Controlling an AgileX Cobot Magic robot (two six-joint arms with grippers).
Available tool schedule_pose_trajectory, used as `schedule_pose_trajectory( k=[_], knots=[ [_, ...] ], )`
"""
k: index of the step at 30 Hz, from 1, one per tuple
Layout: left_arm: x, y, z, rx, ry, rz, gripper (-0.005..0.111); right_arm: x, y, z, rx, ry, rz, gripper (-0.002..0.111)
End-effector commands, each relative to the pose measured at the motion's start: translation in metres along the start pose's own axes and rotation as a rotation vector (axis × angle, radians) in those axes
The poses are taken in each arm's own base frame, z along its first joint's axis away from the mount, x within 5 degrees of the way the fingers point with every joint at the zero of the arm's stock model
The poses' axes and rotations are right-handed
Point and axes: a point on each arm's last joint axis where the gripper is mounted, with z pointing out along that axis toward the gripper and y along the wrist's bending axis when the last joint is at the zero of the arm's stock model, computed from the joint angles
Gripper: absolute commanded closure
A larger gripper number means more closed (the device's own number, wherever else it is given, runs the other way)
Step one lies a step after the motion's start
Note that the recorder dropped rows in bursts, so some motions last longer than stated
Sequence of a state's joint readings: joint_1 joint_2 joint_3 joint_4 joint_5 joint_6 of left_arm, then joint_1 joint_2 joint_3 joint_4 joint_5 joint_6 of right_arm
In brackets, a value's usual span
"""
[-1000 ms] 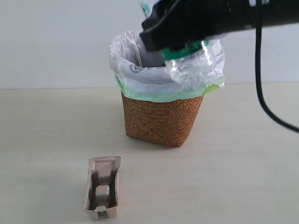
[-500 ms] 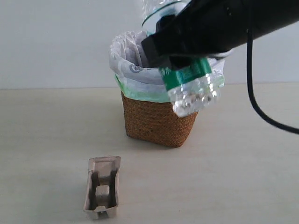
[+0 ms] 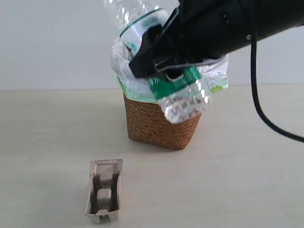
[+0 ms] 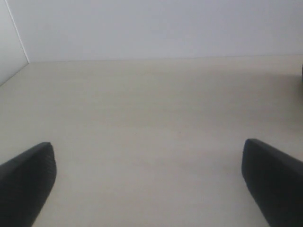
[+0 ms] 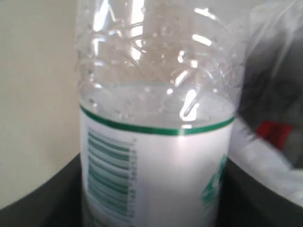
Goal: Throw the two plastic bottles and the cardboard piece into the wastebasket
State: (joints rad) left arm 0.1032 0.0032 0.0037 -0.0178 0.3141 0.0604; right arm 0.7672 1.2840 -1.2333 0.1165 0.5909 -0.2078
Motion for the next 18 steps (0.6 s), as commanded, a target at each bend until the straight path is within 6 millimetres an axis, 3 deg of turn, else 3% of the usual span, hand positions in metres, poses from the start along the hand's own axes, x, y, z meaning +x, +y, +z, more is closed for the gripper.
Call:
schedule_pose_trajectory(
  k=[1,7,13,18],
  knots=[
    [-0.002,0.000,-0.001,-0.004,-0.013,-0.010,-0.001,-0.018,-0.014,0.005,0.146,-0.186,-0.056,0.080],
    [-0.002,0.000,-0.001,-0.004,-0.013,-0.010,-0.001,-0.018,-0.015,0.013,0.159,-0.191,-0.051,0.080],
    [-0.002,0.000,-0.001,-0.004,-0.013,-0.010,-0.001,0.008,-0.013,0.015,0.132,0.080,0.092,0.080],
    [-0.002,0.000,-0.001,-0.004,-0.013,-0.010,-0.001,0.023,0.009,0.012,-0.080,0.265,0.204,0.080]
  ],
)
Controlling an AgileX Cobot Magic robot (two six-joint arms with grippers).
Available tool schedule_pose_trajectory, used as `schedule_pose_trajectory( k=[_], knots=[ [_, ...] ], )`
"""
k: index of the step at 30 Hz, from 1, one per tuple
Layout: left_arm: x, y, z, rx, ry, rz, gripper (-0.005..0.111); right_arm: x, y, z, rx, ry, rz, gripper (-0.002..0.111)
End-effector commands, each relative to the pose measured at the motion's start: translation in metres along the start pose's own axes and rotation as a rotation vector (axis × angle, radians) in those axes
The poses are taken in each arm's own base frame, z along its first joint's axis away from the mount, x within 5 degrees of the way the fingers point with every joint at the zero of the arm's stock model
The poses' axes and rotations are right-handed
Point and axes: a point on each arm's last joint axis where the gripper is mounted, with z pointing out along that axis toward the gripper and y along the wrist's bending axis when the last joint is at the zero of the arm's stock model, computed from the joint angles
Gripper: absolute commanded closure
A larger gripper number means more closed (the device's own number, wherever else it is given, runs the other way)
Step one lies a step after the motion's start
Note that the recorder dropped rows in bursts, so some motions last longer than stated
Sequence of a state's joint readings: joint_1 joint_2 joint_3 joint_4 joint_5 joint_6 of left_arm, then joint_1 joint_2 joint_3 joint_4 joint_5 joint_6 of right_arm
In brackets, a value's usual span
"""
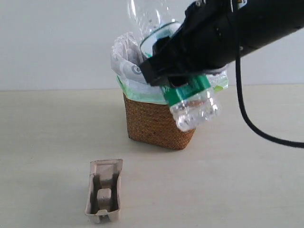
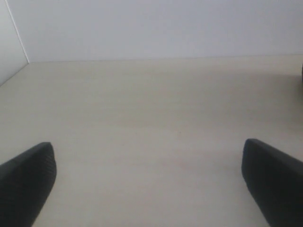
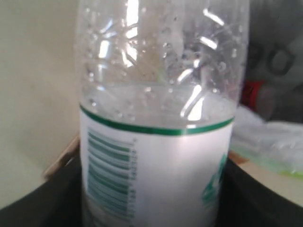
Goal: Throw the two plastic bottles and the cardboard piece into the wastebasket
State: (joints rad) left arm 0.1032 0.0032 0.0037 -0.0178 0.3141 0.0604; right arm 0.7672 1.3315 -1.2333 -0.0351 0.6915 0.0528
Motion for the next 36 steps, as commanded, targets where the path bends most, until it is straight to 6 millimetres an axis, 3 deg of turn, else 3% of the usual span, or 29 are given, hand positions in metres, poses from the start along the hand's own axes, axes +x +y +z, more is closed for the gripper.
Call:
schedule_pose_trajectory(
  k=[1,6,9,13,15,19,22,28,32,36],
  knots=[
    [-0.002,0.000,-0.001,-0.004,-0.013,-0.010,-0.001,0.013,0.021,-0.006,-0.225,0.156,0.045,0.080],
    [-0.002,0.000,-0.001,-0.004,-0.013,-0.010,-0.001,0.020,0.038,-0.013,-0.442,0.230,-0.047,0.080],
    [-0.002,0.000,-0.001,-0.004,-0.013,-0.010,-0.001,0.018,0.033,-0.011,-0.386,0.203,-0.077,0.080],
    [-0.002,0.000,-0.001,-0.004,-0.013,-0.010,-0.001,0.008,0.014,0.002,-0.158,0.094,-0.126,0.077],
    [-0.002,0.000,-0.001,-0.004,-0.013,-0.010,-0.001,-0.010,-0.001,0.009,0.014,-0.055,-0.187,0.057],
    [-0.002,0.000,-0.001,-0.004,-0.013,-0.010,-0.001,-0.060,-0.025,-0.002,0.260,-0.300,-0.114,0.003],
    [-0.002,0.000,-0.001,-0.004,-0.013,-0.010,-0.001,-0.074,-0.035,-0.010,0.366,-0.247,-0.084,0.004],
    [-0.002,0.000,-0.001,-0.004,-0.013,-0.010,-0.001,-0.051,-0.039,0.002,0.401,0.026,-0.012,0.004],
    [-0.002,0.000,-0.001,-0.004,-0.013,-0.010,-0.001,-0.020,-0.010,0.016,0.068,0.315,-0.042,0.004],
    [-0.002,0.000,-0.001,-0.004,-0.013,-0.010,-0.001,0.011,0.015,0.030,-0.206,0.470,0.009,0.004]
  ],
)
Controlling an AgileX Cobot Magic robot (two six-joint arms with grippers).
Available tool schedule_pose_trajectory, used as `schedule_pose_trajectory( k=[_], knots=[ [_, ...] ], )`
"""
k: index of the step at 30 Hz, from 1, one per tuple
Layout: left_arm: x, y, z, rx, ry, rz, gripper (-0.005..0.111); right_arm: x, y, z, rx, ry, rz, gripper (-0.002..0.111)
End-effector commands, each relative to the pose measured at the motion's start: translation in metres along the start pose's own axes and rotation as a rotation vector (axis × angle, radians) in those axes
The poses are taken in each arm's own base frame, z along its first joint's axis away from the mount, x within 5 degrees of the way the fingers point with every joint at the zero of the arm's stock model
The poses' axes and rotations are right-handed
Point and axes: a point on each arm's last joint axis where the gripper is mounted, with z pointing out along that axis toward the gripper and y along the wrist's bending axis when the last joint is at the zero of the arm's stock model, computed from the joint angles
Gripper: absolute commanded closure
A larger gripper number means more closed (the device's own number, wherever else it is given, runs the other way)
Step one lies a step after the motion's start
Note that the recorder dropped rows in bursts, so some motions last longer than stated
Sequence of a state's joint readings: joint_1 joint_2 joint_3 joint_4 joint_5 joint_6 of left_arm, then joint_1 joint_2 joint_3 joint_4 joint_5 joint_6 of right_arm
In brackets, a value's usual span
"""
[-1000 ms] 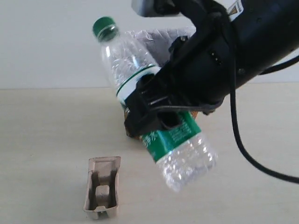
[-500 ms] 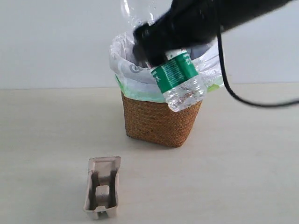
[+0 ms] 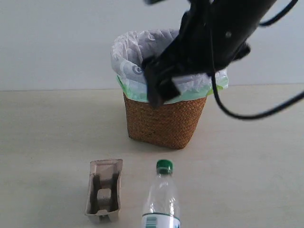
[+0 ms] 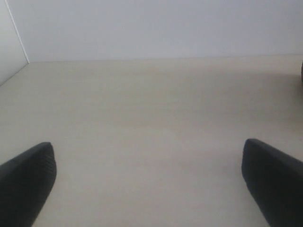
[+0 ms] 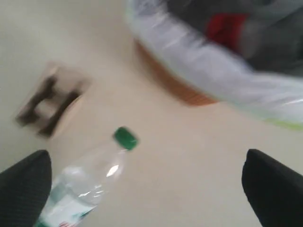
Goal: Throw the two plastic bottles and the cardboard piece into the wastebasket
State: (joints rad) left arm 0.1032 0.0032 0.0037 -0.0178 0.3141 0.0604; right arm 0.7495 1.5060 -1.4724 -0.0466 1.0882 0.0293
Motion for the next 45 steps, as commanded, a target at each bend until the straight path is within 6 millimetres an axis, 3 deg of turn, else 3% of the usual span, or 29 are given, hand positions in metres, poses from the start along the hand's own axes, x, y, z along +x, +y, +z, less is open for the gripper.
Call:
schedule_pose_trajectory(
  k=[1,10,14,18,24,28,32,34,35,37,41,45],
  knots=[
    [-0.002,0.000,-0.001,-0.004,-0.013,-0.010,-0.001,0.028,0.027,0.022,-0.277,0.168,-0.026,0.004],
    [-0.002,0.000,-0.001,-0.004,-0.013,-0.010,-0.001,0.092,0.035,0.082,-0.269,0.335,0.088,0.004],
    [-0.002,0.000,-0.001,-0.004,-0.013,-0.010,-0.001,0.115,0.033,0.105,-0.224,0.302,0.170,0.004],
    [-0.002,0.000,-0.001,-0.004,-0.013,-0.010,-0.001,0.122,0.029,0.121,-0.183,0.188,0.272,0.004],
    [-0.002,0.000,-0.001,-0.004,-0.013,-0.010,-0.001,0.146,0.032,0.156,-0.151,0.373,0.405,0.004],
    [-0.002,0.000,-0.001,-0.004,-0.013,-0.010,-0.001,0.150,0.036,0.175,-0.165,0.400,0.459,0.004],
    [-0.002,0.000,-0.001,-0.004,-0.013,-0.010,-0.001,0.150,0.036,0.182,-0.162,0.392,0.461,0.005],
    [-0.002,0.000,-0.001,-0.004,-0.013,-0.010,-0.001,0.151,0.036,0.181,-0.162,0.401,0.445,0.026],
    [-0.002,0.000,-0.001,-0.004,-0.013,-0.010,-0.001,0.151,0.036,0.181,-0.164,0.402,0.435,0.060],
    [-0.002,0.000,-0.001,-0.004,-0.013,-0.010,-0.001,0.149,0.036,0.181,-0.171,0.389,0.405,0.107],
    [-0.002,0.000,-0.001,-0.004,-0.013,-0.010,-0.001,0.121,0.038,0.158,-0.227,0.325,0.316,0.106],
    [-0.002,0.000,-0.001,-0.004,-0.013,-0.010,-0.001,0.078,0.037,0.106,-0.277,0.092,0.224,0.108]
  ],
)
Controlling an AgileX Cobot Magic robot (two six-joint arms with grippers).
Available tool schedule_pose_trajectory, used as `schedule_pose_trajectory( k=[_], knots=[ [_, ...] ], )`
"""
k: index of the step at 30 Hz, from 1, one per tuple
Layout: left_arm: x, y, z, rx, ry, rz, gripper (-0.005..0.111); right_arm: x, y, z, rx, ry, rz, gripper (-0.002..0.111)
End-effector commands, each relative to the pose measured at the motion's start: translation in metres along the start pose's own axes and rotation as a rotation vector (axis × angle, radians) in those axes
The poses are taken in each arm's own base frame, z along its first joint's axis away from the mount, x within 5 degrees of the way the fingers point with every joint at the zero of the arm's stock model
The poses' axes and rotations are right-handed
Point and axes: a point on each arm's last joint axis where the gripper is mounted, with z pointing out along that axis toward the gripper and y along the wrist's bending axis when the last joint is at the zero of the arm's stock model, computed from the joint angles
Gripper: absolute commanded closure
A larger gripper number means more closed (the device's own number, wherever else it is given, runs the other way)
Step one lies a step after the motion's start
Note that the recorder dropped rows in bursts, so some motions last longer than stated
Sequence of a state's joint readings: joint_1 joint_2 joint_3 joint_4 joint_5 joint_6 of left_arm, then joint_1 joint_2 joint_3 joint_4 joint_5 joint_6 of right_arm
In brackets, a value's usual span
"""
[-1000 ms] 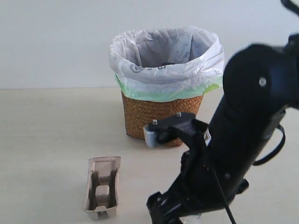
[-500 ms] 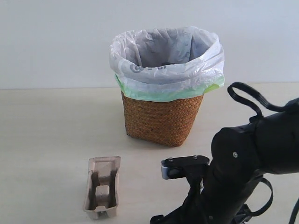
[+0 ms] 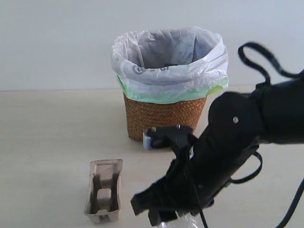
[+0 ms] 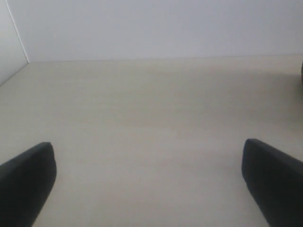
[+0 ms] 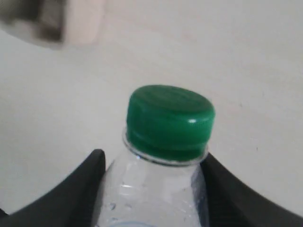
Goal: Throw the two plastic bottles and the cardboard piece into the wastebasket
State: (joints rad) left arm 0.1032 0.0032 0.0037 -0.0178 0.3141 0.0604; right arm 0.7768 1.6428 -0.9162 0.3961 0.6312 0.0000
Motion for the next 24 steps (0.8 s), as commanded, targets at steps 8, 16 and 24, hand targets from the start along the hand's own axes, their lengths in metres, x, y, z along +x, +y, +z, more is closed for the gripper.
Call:
schedule_pose_trajectory(
  k=[8,16,24],
  knots=[
    [-0.002,0.000,-0.001,-0.004,-0.013,-0.010,-0.001,-0.038,0.054,-0.178,-0.118,-0.673,-0.361,0.108],
    [-0.002,0.000,-0.001,-0.004,-0.013,-0.010,-0.001,-0.049,0.065,-0.239,-0.097,-1.039,-0.438,0.108],
    [-0.002,0.000,-0.001,-0.004,-0.013,-0.010,-0.001,-0.063,0.064,-0.245,-0.028,-1.214,-0.469,0.108]
  ],
)
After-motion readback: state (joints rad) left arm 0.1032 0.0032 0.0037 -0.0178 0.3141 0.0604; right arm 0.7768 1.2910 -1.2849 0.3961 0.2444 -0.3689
